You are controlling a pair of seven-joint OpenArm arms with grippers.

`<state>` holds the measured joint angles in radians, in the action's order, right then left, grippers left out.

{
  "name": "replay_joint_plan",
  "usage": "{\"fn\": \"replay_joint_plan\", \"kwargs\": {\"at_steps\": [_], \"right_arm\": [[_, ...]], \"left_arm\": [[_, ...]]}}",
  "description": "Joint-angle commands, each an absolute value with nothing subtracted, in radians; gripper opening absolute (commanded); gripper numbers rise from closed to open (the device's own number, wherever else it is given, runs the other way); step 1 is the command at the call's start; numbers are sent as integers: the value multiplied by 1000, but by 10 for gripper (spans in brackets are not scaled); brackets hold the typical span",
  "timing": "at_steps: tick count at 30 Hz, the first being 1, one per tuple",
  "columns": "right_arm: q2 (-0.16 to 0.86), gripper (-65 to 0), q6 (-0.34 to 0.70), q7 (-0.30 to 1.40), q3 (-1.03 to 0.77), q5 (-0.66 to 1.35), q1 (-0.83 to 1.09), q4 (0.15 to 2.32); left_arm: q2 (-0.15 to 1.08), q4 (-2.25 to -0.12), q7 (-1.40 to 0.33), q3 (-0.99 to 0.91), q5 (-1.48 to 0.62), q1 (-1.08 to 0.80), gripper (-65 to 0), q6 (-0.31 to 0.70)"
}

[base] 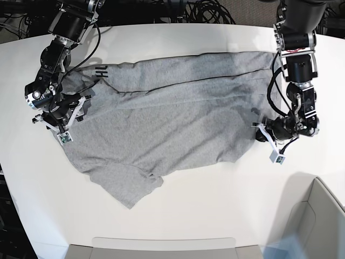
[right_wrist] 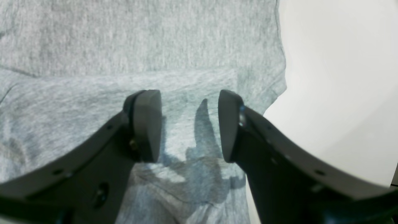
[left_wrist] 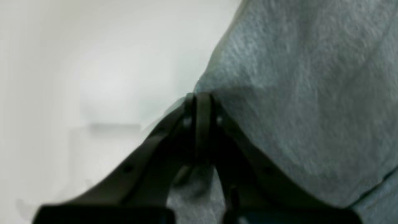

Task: Fold the T-shirt properly
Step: 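Move both grippers to the shirt's side edges and grasp the fabric, then pull the side fabric with the left gripper to straighten the shirt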

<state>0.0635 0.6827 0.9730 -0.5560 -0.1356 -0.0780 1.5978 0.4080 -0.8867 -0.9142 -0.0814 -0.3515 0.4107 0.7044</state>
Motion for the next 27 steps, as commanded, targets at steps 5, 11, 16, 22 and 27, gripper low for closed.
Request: {"fn": "replay_joint_plan", "kwargs": {"at_steps": [5,11,16,22,27], "right_arm": [[74,-358,698,957,-556,-133,-99,1615],[74,-358,698,957,-556,-133,-99,1615],[74,-358,698,957,-556,-133,-96,1613],[74,-358,698,957,-556,-133,-96,1613],[74,-358,698,957,-556,-133,-94,1613]], "left_arm": [[426,-993,-1009,-116,-312,420,-650,698],[421,-1267,-1118,-208,-312,361,-650,698],[383,-1500,-1196,-208,-312,268,-650,698],[352,-1666,-1208,-140,-312,99,-650,698],[358,-1781,-1181,-28,-311,-61,-650,698]]}}
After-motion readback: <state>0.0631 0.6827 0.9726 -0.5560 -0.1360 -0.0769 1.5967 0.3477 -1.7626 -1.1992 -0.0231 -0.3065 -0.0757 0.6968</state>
